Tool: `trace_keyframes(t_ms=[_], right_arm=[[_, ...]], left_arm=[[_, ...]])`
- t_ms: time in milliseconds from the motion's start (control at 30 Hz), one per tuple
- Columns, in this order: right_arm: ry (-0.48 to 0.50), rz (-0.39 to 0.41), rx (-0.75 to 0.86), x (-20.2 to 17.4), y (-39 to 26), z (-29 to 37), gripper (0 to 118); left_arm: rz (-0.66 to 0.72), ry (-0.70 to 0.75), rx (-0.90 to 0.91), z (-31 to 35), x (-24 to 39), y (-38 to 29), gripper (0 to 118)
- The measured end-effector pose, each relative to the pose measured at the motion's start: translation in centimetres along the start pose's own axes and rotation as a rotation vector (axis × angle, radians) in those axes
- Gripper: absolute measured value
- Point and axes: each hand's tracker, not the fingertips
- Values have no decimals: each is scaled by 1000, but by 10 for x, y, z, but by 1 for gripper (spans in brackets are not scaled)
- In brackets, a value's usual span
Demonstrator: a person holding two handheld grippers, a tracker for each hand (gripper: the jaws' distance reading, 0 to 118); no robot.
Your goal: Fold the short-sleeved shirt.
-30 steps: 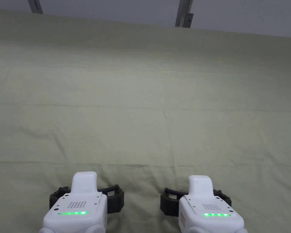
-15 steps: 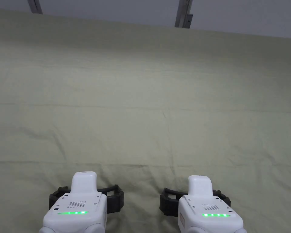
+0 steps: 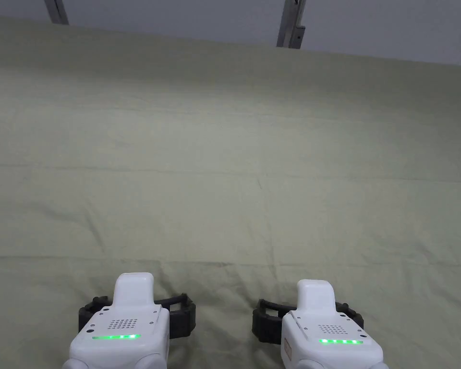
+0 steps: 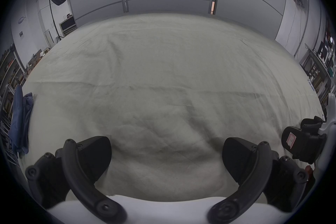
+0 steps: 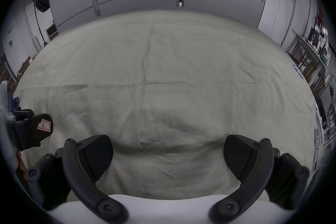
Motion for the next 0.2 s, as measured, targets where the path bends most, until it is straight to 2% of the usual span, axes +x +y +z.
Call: trace_keyframes(t_ms=[200], right_arm=[[0, 0, 0, 0, 0, 0, 118]], left_arm=[[0, -1, 1, 0, 0, 0, 118]])
